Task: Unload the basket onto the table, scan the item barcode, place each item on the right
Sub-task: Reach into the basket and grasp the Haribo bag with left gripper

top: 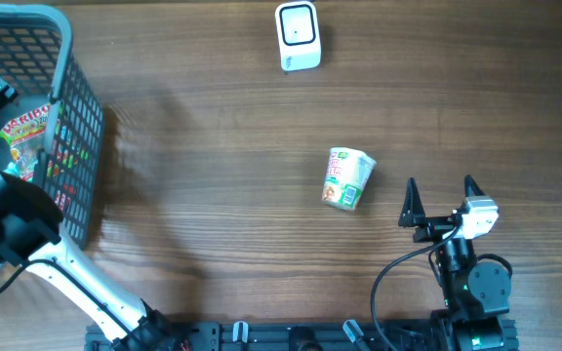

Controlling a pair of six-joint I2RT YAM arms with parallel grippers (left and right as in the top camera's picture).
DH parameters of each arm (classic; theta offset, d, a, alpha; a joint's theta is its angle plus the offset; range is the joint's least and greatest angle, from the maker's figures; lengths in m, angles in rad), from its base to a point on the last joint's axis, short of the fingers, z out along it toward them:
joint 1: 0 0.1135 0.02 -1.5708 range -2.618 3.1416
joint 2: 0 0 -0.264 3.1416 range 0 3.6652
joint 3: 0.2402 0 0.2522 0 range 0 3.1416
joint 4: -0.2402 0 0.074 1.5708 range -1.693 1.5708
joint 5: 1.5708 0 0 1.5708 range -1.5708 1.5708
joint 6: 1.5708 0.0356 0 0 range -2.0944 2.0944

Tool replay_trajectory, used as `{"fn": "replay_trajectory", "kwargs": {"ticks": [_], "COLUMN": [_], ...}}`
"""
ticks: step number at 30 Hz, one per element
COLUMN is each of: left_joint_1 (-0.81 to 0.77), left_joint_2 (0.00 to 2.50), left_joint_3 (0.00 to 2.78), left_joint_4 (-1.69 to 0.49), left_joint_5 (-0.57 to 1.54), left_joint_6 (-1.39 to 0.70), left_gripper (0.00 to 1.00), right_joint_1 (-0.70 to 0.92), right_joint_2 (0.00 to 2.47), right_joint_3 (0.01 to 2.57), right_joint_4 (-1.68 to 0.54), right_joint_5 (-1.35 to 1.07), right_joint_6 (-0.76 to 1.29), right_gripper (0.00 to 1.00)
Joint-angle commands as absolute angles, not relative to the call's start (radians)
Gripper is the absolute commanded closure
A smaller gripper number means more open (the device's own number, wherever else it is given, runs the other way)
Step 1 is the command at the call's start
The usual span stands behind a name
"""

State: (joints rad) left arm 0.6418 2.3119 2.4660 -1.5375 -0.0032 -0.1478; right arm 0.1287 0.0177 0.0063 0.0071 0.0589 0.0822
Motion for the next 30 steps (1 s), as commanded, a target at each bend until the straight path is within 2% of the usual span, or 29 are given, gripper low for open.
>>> {"fn": "replay_trajectory", "kwargs": {"ticks": [1, 9, 20, 30], "left_joint_1": [0.649, 0.665, 0.672, 0.662], "left_joint_2": [2.364, 2.37, 2.288, 2.069], "left_joint_3": [2.458, 2.328, 2.323, 2.323], "left_joint_4": [-1.522, -1.486, -1.505, -1.531], "left_joint_5": [-0.013, -0.004, 0.097, 0.138], "left_joint_6": [-0.104, -0.089, -0.094, -0.165], "left_gripper": [0.01, 0.12, 0.12, 0.11], "right_joint_1": [0.125, 0.125, 0.125, 0.125], "right_joint_2": [0.014, 0.014, 0.014, 0.014], "right_joint_3": [0.005, 0.005, 0.005, 0.005], "right_joint_4": [0.01, 0.011, 0.01, 0.01], "right_joint_5": [0.047, 0.047, 0.048, 0.047], "right_joint_6": [0.079, 0.079, 0.079, 0.078], "right_gripper": [0.0, 0.0, 0.0, 0.0]}}
